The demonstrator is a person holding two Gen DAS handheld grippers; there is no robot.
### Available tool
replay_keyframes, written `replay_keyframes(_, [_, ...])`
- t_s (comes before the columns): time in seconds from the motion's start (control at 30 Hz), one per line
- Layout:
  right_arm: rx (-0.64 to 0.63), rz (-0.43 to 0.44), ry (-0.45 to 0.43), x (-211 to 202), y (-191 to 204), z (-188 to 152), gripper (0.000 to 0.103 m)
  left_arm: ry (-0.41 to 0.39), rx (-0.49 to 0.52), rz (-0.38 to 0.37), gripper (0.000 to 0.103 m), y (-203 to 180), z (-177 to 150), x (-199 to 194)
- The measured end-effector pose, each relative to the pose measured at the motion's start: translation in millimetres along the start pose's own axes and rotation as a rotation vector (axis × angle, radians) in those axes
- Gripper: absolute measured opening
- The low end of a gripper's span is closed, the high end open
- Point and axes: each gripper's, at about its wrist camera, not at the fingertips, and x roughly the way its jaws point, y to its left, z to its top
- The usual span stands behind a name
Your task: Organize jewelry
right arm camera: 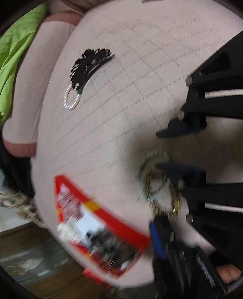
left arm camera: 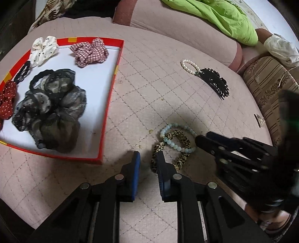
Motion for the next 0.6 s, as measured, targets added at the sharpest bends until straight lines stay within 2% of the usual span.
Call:
replay_keyframes(0.03, [0.002,-0.012,-0.006,1.3,-3.1,-0.9,0.021,0.002,0.004,-0.004,0.017,-1.2,-0.3,1.4])
replay_keyframes(0.1, [0.015,-0.111,0.011,3.5,-17.4,-2.4,0.021,0.001,0.018,-0.002,0.017,-4.4,-0.8,4.6])
replay_keyframes(0.27, [0.146,-0.19,0.026,-4.5,-76.4,-11.9,0.021,0.001,0.023,-0.021,0.017,-7.3,1.8,9.0])
replay_keyframes(0.33, [0.195,-0.133,0.017,-11.7,-91.8,-14.7,0.021,0.0,0.028,-0.027,0.017,-9.1,2.1,10.7])
replay_keyframes(0.4, [0.218,0.013,-0.017,-20.6,-95.5,-16.1,0.021,0.0,0.043,-0.031,0.017,-12.9,2.1,13.5])
replay_keyframes(0.53, [0.125,0.174,-0.03,-18.7,-61.9,-6.6,0.021,0.0,0.073,-0.027,0.017,-16.4,0.2,14.3])
replay_keyframes(0.6, [0.073,0.19,-0.022,-11.3,-43.0,-1.5,0.021,-0.001,0.066,-0.033,0.017,-13.9,-0.1,14.3])
